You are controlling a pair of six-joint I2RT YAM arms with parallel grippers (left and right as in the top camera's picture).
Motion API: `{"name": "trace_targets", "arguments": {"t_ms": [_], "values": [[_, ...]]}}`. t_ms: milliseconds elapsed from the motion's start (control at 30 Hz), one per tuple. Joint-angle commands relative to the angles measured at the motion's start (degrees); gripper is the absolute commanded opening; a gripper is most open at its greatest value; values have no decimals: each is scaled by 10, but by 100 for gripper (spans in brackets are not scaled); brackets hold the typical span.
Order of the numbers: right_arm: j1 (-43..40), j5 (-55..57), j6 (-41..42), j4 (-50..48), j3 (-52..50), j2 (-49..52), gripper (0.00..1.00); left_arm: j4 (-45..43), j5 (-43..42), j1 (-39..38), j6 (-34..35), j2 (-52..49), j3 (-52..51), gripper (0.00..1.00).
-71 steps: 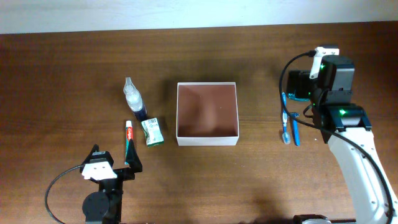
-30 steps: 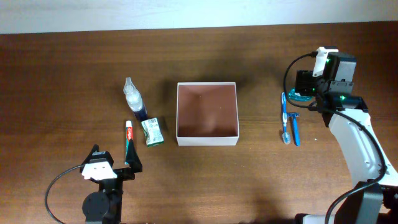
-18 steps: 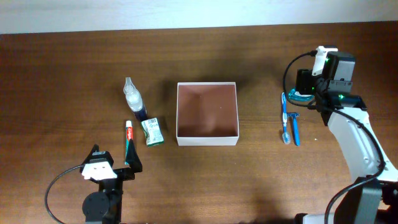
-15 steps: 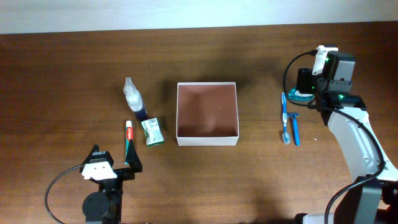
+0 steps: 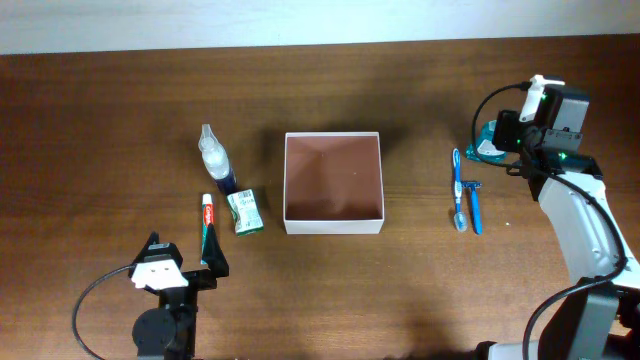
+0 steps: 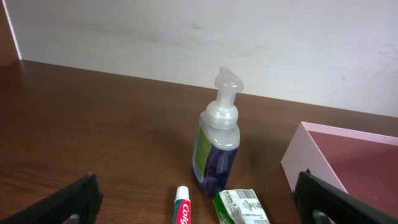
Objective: Pack container
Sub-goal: 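Reach the right gripper to the teal mouthwash bottle and grasp its neck, then lift the mouthwash bottle and carry it left over the box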
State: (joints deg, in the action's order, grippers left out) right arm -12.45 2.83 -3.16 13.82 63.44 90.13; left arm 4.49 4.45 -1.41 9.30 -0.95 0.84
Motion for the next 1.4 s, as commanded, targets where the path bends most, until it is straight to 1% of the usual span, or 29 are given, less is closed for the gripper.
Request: {"name": "trace_targets", "arguments": {"t_ms": [0, 267, 500, 533, 700, 800, 833, 1000, 1033, 1067, 1300, 1367], "values": [[-3, -12, 6, 0, 10, 5, 63, -1, -6, 5, 1, 2, -3, 99], [-3, -22, 4, -5, 10, 46, 61, -1, -6, 5, 1, 2, -3, 100], [-3, -22, -11, -13, 11, 44, 61, -1, -6, 5, 1, 2, -3, 99], [-3, -22, -11, -13, 11, 44, 58, -1, -6, 5, 1, 2, -3, 99], [-3, -23, -11, -20, 11, 44, 53, -1, -6, 5, 1, 2, -3, 100], [-3, -23, -11, -21, 11, 44, 47, -1, -6, 5, 1, 2, -3, 100], [-3, -23, -11, -21, 11, 44, 41, -1, -6, 5, 1, 2, -3, 100], [-3, -25, -11, -23, 11, 44, 24, -1, -6, 5, 1, 2, -3, 99], [-3, -25, -11, -23, 13, 44, 17, -1, -6, 5, 1, 2, -3, 100], [-3, -25, -11, -23, 14, 44, 15, -1, -6, 5, 1, 2, -3, 100], [17, -26, -14, -22, 24, 23, 15, -1, -6, 5, 1, 2, -3, 100], [38, -26, -39, -16, 33, 8, 16, -1, -6, 5, 1, 2, -3, 100]]}}
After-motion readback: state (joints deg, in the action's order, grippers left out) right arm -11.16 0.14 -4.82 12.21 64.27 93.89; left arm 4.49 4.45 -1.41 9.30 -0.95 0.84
